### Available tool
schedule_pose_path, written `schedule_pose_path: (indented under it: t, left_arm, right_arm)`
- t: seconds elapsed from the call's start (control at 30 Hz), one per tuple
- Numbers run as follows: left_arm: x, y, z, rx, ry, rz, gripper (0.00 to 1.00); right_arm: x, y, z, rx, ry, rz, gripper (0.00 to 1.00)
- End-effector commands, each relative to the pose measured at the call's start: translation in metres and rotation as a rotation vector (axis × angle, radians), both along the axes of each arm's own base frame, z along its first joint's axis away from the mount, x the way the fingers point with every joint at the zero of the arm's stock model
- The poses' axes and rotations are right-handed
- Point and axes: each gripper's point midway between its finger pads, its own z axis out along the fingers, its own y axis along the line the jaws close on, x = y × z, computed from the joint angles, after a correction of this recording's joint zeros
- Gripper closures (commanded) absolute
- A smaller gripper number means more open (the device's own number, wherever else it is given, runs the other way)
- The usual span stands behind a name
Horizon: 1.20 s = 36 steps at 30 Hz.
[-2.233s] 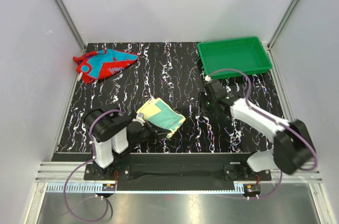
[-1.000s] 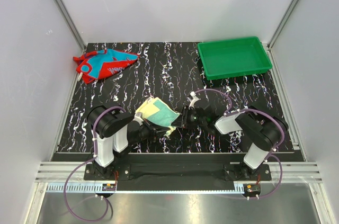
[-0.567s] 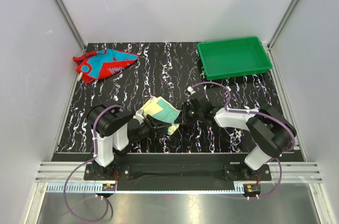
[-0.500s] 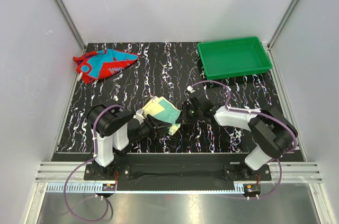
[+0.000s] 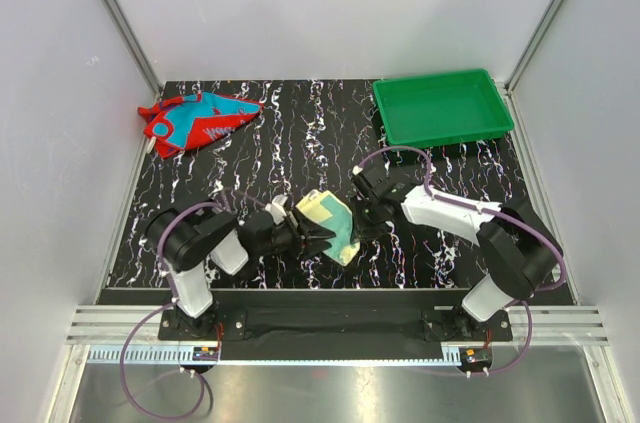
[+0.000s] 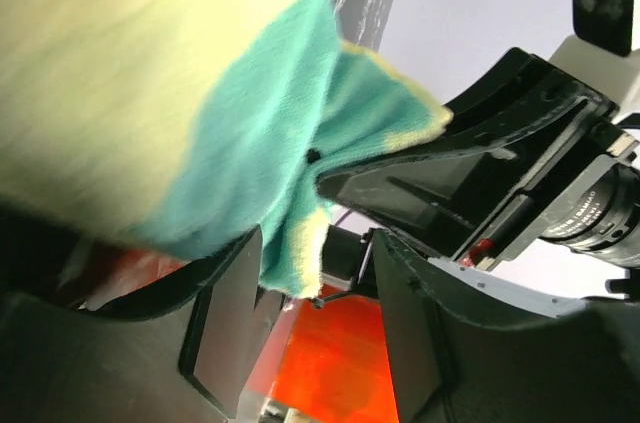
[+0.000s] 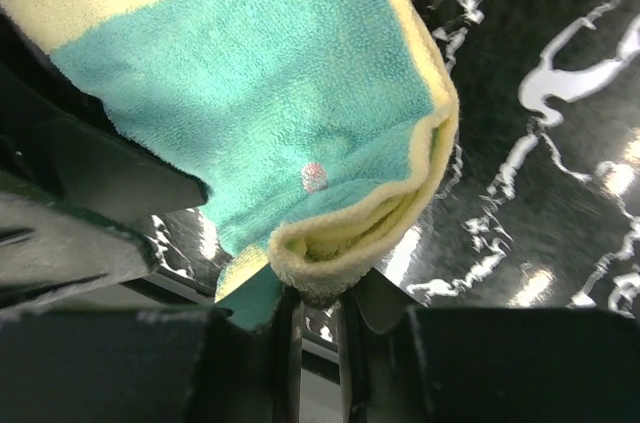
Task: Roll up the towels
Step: Roll the towel
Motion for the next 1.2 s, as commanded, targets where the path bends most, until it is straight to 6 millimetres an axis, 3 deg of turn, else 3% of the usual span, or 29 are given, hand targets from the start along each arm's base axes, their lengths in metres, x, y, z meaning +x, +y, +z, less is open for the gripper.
schedule_pose_path:
  t: [0.0,0.03,0.07,0.13,0.17,0.23,0.27,0.3,0.33,0.4,0.43,0.5,0.53,0.6,0.63,0.67,0.9,1.0,1.17]
  left_arm:
    - [0.007,-0.013,0.010,0.090,-0.132,-0.109,0.47]
    - [0.012,-0.014,0.020,0.116,-0.171,-0.109,0.46]
    - [0.010,-0.003,-0.004,0.248,-0.091,-0.101,0.46]
    - [0.028,-0.004,0.025,0.336,-0.235,-0.100,0.46]
    - [0.028,0.015,0.008,0.495,-0.189,-0.070,0.46]
    - [0.049,0.021,0.053,0.604,-0.363,-0.028,0.45]
    - [0.047,0.039,0.048,0.770,-0.379,0.009,0.45]
    - [0.055,0.038,0.074,0.827,-0.496,0.014,0.45]
    - [0.039,0.034,0.085,0.878,-0.571,-0.022,0.45]
    - [0.044,0.040,0.106,0.995,-0.702,0.023,0.49]
    - [0.032,0.031,0.109,1.007,-0.757,-0.016,0.49]
    - [0.029,0.031,0.109,1.089,-0.831,-0.021,0.50]
    - [0.014,0.019,0.109,1.089,-0.888,-0.063,0.50]
    - [0.010,0.014,0.108,1.162,-0.952,-0.053,0.50]
    - [-0.007,0.001,0.107,1.159,-1.009,-0.094,0.50]
    - [-0.006,0.001,0.110,1.203,-1.048,-0.061,0.50]
    - [-0.032,-0.053,0.101,1.275,-1.198,-0.174,0.44]
    - [-0.039,-0.070,0.088,1.301,-1.242,-0.233,0.40]
    - [-0.052,-0.094,0.076,1.228,-1.283,-0.340,0.40]
  right_arm:
    - [-0.001,-0.012,0.010,-0.085,-0.005,0.031,0.94]
    - [-0.001,-0.014,0.010,-0.095,-0.002,0.031,0.94]
    - [-0.002,-0.015,0.011,-0.107,0.004,0.039,0.94]
    - [-0.001,-0.015,0.009,-0.120,0.012,0.044,0.94]
    - [0.000,-0.016,0.009,-0.130,0.017,0.048,0.94]
    - [0.000,-0.015,0.006,-0.139,0.032,0.058,0.94]
    - [0.001,-0.014,0.007,-0.147,0.037,0.059,0.93]
    - [0.001,-0.015,0.004,-0.159,0.050,0.063,0.94]
    - [-0.001,-0.015,0.002,-0.166,0.064,0.070,0.94]
    - [0.002,-0.013,-0.001,-0.178,0.076,0.078,0.93]
    - [0.001,-0.012,-0.001,-0.183,0.085,0.084,0.94]
    - [0.003,-0.010,-0.005,-0.194,0.101,0.089,0.93]
    - [0.003,-0.011,-0.005,-0.200,0.108,0.089,0.93]
    - [0.003,-0.010,-0.007,-0.209,0.120,0.091,0.93]
    - [0.004,-0.009,-0.007,-0.210,0.124,0.092,0.93]
    - [0.003,-0.008,-0.007,-0.208,0.126,0.098,0.93]
    - [0.001,-0.010,-0.013,-0.230,0.155,0.104,0.92]
    - [0.000,-0.011,-0.014,-0.231,0.156,0.104,0.92]
    - [-0.001,-0.012,-0.016,-0.230,0.160,0.099,0.92]
